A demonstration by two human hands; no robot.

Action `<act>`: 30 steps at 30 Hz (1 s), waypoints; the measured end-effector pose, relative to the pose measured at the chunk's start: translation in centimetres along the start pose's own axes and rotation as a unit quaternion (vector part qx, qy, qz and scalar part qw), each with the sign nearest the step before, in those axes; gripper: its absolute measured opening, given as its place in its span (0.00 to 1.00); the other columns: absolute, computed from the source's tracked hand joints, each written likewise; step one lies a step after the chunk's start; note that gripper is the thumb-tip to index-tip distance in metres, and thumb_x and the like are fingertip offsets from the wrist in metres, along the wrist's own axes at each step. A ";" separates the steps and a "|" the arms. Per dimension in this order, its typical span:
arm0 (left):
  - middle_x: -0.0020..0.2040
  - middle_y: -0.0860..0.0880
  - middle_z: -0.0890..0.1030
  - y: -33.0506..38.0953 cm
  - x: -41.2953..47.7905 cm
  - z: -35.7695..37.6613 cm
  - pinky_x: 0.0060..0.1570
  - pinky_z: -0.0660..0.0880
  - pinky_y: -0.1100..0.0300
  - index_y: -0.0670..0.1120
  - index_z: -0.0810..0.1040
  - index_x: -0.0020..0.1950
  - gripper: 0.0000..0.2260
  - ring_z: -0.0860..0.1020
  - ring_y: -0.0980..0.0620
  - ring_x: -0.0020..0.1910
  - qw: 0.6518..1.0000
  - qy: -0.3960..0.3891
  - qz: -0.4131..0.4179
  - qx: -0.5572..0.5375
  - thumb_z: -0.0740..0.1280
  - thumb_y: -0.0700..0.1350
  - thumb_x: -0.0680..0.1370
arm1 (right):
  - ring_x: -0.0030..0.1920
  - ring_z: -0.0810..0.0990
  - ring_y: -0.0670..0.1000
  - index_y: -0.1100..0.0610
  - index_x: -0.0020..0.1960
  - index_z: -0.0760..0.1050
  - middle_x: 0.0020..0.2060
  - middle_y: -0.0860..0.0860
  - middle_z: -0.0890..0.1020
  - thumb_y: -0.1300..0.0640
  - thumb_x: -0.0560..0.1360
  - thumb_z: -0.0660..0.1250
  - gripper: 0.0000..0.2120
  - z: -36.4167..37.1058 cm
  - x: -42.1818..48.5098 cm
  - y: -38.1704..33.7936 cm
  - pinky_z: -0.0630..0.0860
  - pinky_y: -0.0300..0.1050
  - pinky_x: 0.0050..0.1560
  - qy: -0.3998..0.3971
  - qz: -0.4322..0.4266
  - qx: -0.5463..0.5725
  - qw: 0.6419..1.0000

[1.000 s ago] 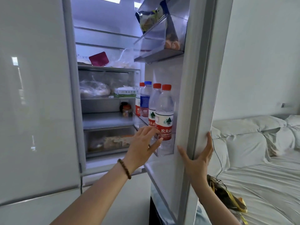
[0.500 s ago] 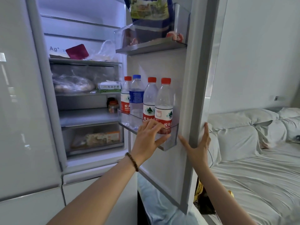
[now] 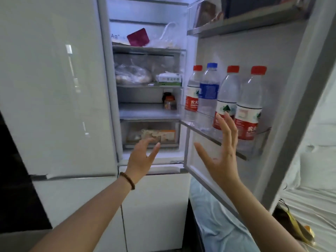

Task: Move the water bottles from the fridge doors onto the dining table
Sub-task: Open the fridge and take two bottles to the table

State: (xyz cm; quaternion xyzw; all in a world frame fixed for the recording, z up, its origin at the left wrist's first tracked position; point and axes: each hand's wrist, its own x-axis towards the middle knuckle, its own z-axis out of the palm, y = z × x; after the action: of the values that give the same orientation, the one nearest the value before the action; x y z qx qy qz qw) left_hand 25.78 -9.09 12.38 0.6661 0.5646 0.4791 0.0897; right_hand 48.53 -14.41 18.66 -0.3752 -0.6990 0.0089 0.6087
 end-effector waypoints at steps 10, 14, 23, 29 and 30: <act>0.66 0.44 0.73 -21.2 -3.4 -12.5 0.61 0.70 0.49 0.45 0.70 0.67 0.28 0.71 0.44 0.64 0.941 0.012 -0.314 0.126 0.58 0.63 0.76 | 0.73 0.58 0.48 0.43 0.72 0.55 0.73 0.46 0.57 0.44 0.71 0.69 0.36 22.0 -5.5 2.3 0.60 0.50 0.72 -0.265 0.321 0.152 0.896; 0.68 0.45 0.71 -28.9 -2.6 -15.0 0.62 0.70 0.48 0.46 0.67 0.69 0.31 0.70 0.45 0.66 0.926 0.010 -0.358 0.123 0.58 0.65 0.74 | 0.71 0.60 0.46 0.44 0.73 0.54 0.73 0.45 0.58 0.44 0.71 0.69 0.36 31.3 -6.2 3.1 0.63 0.45 0.67 -0.312 0.377 0.164 0.857; 0.74 0.42 0.62 -41.6 -0.2 -13.6 0.70 0.62 0.50 0.40 0.54 0.75 0.49 0.62 0.44 0.73 0.886 -0.011 -0.459 -0.059 0.62 0.72 0.65 | 0.67 0.65 0.48 0.44 0.73 0.56 0.72 0.46 0.61 0.43 0.72 0.67 0.33 46.4 -7.2 5.8 0.65 0.45 0.60 -0.275 0.492 0.193 0.803; 0.34 0.47 0.70 -43.6 2.7 -10.9 0.34 0.67 0.65 0.46 0.67 0.34 0.24 0.70 0.49 0.35 0.847 -0.022 -0.496 -0.190 0.67 0.66 0.62 | 0.69 0.66 0.45 0.48 0.74 0.52 0.71 0.45 0.64 0.47 0.65 0.72 0.45 49.0 -1.4 5.7 0.69 0.25 0.54 -0.185 0.369 0.226 0.882; 0.31 0.47 0.68 -43.6 3.1 -10.5 0.35 0.68 0.65 0.45 0.65 0.32 0.28 0.70 0.49 0.33 0.839 -0.025 -0.498 -0.218 0.68 0.70 0.58 | 0.67 0.68 0.44 0.49 0.75 0.51 0.70 0.45 0.66 0.49 0.65 0.73 0.45 49.1 -0.1 5.7 0.72 0.25 0.51 -0.185 0.364 0.241 0.880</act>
State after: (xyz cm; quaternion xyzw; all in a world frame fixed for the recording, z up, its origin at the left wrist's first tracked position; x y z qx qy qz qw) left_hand -11.35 4.14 -9.22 0.2704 0.6984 0.4636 0.4735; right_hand 9.37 11.43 3.16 -0.4367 -0.5895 0.4673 0.4934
